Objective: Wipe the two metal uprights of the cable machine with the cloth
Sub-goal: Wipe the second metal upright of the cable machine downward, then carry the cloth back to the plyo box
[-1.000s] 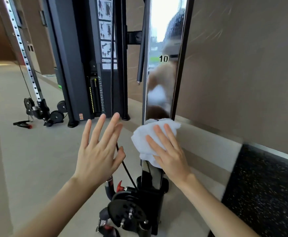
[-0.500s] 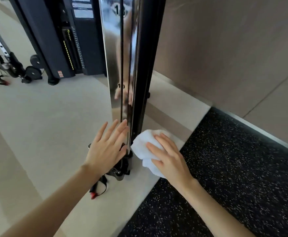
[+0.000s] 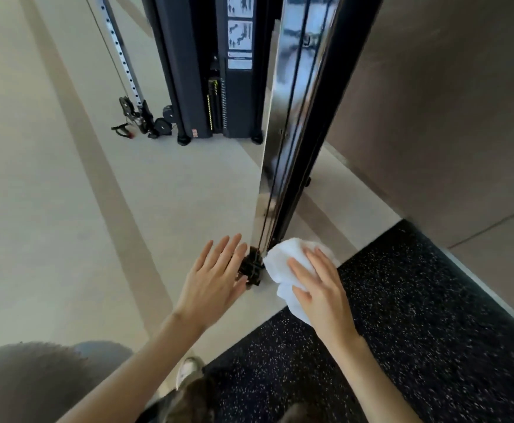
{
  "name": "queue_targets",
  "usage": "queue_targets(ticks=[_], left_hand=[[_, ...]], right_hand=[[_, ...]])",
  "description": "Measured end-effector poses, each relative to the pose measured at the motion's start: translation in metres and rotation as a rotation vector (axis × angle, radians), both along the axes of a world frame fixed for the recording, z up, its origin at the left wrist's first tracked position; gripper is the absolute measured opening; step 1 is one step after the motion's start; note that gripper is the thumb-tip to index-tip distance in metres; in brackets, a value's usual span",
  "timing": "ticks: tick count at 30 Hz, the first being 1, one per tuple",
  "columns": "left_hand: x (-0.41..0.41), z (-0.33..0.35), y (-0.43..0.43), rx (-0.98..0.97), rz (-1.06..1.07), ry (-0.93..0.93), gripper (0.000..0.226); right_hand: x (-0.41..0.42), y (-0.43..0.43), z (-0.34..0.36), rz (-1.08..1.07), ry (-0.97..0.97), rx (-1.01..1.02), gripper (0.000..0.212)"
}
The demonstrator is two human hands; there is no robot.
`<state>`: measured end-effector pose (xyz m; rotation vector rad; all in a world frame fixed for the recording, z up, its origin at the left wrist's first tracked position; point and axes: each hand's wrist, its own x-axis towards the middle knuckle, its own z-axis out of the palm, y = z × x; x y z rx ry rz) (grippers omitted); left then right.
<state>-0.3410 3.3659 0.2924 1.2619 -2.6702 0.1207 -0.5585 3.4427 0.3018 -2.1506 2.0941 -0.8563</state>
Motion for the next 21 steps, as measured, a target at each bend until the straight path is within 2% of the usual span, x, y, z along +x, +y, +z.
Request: queue_targets(ticks=[7, 14, 21], left_hand=[[0.054, 0.077, 0.045, -0.059, 0.25, 0.103, 0.054], [0.114, 0.089, 0.048, -0.08, 0.372, 0.132, 0.056], [0.183, 0.094, -0.002, -0.123, 0.4, 0.109, 0.058]], right_hand=[[0.053, 0.01, 0.074, 0.131, -0.049, -0.043, 0.055], [0.122, -0.019, 0.088, 0.224, -0.128, -0.062, 0.056], [0.205, -0.076, 0.086, 0.241, -0.115, -0.155, 0.052]])
